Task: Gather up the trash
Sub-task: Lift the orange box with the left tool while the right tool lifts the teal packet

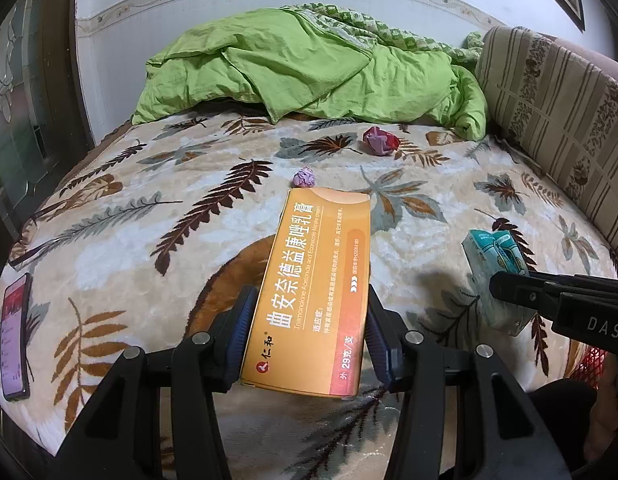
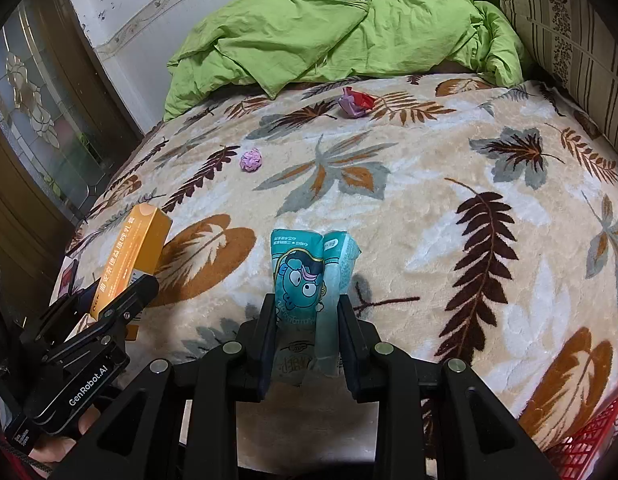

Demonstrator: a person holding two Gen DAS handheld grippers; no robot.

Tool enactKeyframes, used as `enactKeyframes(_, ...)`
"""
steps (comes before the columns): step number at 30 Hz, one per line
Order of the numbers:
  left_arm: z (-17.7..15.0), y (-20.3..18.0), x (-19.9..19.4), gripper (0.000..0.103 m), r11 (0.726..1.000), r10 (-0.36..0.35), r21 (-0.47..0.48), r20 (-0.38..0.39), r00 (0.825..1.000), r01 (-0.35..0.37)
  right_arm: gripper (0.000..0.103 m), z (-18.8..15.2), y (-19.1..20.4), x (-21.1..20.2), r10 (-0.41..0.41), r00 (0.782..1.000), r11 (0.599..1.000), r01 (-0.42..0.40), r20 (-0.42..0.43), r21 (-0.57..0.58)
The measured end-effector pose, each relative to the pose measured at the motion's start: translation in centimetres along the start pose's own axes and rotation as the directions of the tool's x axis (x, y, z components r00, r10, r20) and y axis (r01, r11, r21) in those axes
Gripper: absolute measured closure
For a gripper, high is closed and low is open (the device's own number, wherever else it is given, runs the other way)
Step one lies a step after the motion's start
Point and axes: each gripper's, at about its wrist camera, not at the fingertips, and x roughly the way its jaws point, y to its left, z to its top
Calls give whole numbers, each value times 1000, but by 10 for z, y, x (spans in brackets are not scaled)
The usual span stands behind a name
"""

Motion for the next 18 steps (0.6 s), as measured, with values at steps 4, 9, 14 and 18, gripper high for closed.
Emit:
enactKeyframes(4,-1,0,2,53,1000,-1,2,-1,1000,1,73,0,0,-1,-1,1000,1000,1,1,4)
enactKeyframes(9,-2,-1,2,53,1000,-1,1,-3,1000,1,73,-1,0,-1,-2,1000,1000,2,4,3)
enactKeyframes(14,-4,-3,4,53,1000,-13,2,-4,1000,13,73,-1,0,-2,-2,1000,1000,2,5,7)
enactKeyframes(18,-7,-5,5,53,1000,-24,13,-3,1000,24,73,0,-1,-3,2,1000,1000,-2,9,13)
